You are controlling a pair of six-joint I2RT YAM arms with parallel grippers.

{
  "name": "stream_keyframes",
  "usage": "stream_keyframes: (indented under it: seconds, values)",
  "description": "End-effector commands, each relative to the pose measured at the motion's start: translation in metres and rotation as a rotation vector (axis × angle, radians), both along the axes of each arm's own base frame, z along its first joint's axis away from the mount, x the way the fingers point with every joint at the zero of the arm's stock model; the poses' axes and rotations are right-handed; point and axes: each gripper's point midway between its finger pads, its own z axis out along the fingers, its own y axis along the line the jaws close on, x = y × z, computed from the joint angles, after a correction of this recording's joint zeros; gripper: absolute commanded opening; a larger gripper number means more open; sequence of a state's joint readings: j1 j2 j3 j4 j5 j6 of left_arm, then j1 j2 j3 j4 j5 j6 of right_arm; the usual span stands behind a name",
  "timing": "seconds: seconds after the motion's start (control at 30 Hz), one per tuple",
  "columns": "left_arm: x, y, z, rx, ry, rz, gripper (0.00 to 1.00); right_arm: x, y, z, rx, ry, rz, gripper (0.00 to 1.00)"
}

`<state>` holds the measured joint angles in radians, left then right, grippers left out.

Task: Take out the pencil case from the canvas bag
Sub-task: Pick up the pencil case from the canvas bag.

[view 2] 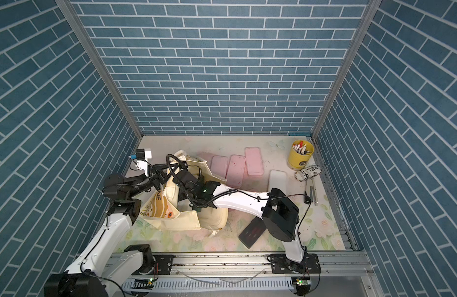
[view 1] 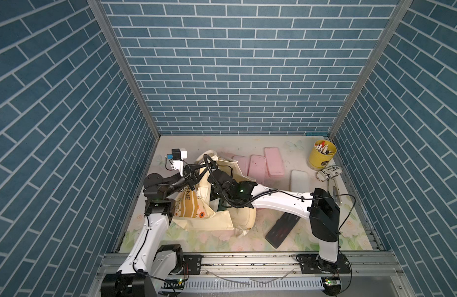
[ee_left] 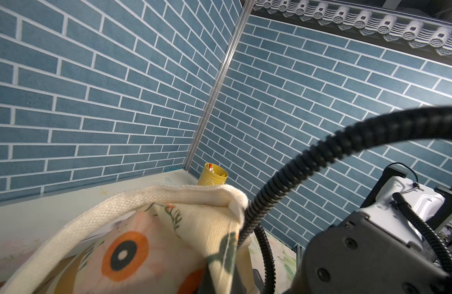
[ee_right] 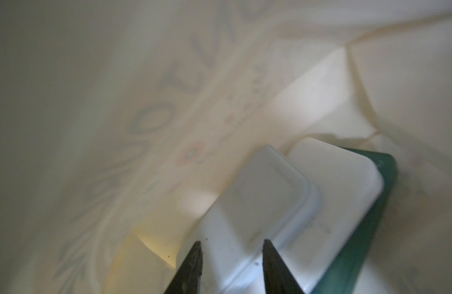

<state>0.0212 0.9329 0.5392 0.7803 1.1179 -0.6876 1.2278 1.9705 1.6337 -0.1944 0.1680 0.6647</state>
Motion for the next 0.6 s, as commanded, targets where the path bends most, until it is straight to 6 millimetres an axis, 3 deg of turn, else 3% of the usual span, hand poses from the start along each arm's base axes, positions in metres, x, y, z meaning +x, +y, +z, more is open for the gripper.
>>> stream_keyframes:
  seconds: [0.0, 0.1, 0.2, 0.4, 0.57]
  values:
    - [-0.023, -0.006, 0.031, 0.029, -0.193, -0.044, 0.00, -0.005, 0.021, 0.001, -0.032, -0.021, 0.038, 0.41]
    - [-0.030, -0.008, 0.033, 0.045, -0.216, -0.071, 0.00, -0.008, 0.030, -0.014, -0.094, -0.004, 0.063, 0.41]
    - [-0.034, -0.010, 0.034, 0.049, -0.231, -0.093, 0.00, -0.003, 0.025, -0.024, -0.145, -0.019, 0.048, 0.42]
    - [-0.041, -0.011, 0.038, 0.036, -0.256, -0.126, 0.00, 0.010, -0.004, -0.034, -0.184, -0.068, -0.041, 0.45]
    - [-0.047, -0.013, 0.041, 0.038, -0.277, -0.148, 0.00, 0.018, -0.028, -0.037, -0.095, -0.017, -0.112, 0.46]
